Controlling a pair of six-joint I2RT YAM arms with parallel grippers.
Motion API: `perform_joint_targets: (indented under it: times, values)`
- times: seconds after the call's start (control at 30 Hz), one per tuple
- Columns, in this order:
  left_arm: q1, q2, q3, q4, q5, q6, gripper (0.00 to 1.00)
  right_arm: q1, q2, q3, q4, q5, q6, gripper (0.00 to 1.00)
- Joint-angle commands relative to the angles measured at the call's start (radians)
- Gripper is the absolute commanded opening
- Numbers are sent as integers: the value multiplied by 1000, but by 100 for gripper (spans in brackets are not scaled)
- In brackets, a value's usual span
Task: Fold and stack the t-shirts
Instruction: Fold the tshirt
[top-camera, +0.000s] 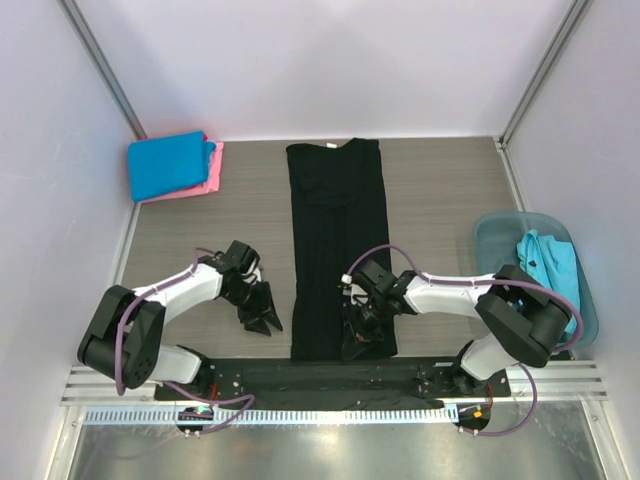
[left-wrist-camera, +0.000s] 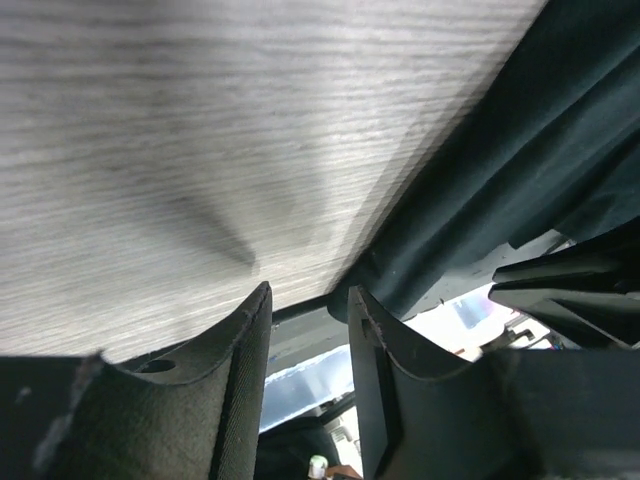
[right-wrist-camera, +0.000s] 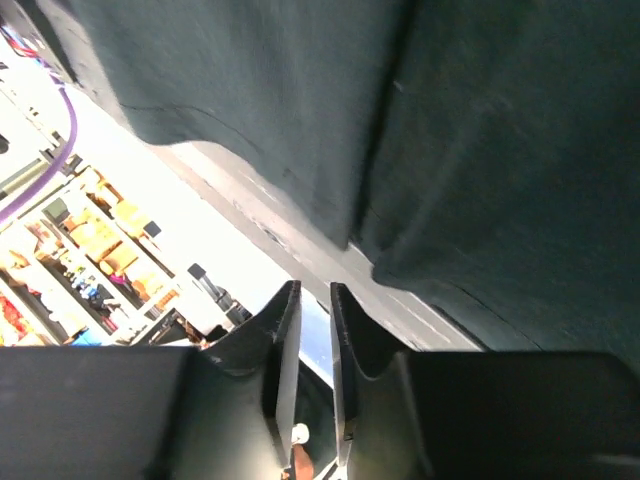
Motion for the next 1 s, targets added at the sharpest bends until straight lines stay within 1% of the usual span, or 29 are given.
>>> perform_joint_targets:
  times: [0.0,0.03,0.1,0.13,0.17,0.2,0.27,0.3,0.37,0.43,0.47,0.5,0.6,0.73,0.77,0.8,0.97]
  values:
    - [6,7,42,-9,-28,32,39,-6,-48,-13,-21,-13,-4,25]
    - [7,10,45,-17,-36,37,39,-9,-57,-12,-29,-15,-9,26]
    - [16,12,51,-35,-59,41,43,-11,-80,11,-85,-12,-42,37]
    - [19,11,53,-40,-62,41,45,-13,-110,31,-111,-9,-61,46]
    - [22,11,56,-48,-65,40,50,-19,-135,60,-192,17,-110,53]
    - [22,11,62,-51,-62,35,52,-26,-158,129,-231,33,-134,54]
    - [22,14,67,-43,-45,26,55,-42,-223,196,-333,71,-182,56]
    - [22,20,67,-42,-41,23,56,-49,-235,248,-375,117,-199,56]
    - [22,49,68,-29,-34,28,58,-92,-253,270,-444,132,-211,55]
    - [19,75,83,-17,-27,31,58,-141,-256,260,-475,145,-233,53]
    - [7,96,91,-12,-19,31,56,-204,-244,226,-480,136,-236,52]
    - [-3,109,100,-8,-13,32,56,-236,-238,208,-487,126,-242,51]
    - [-63,135,126,1,-13,23,54,-313,-204,128,-510,108,-259,49]
    - [-119,162,130,14,-7,-2,51,-339,-203,73,-526,99,-262,49]
    - [-126,165,130,14,-5,-5,48,-339,-207,71,-526,99,-259,50]
    - [-135,168,127,12,-4,-8,47,-338,-212,68,-527,99,-259,50]
    - [-149,182,104,11,-2,-23,45,-342,-232,51,-533,105,-254,52]
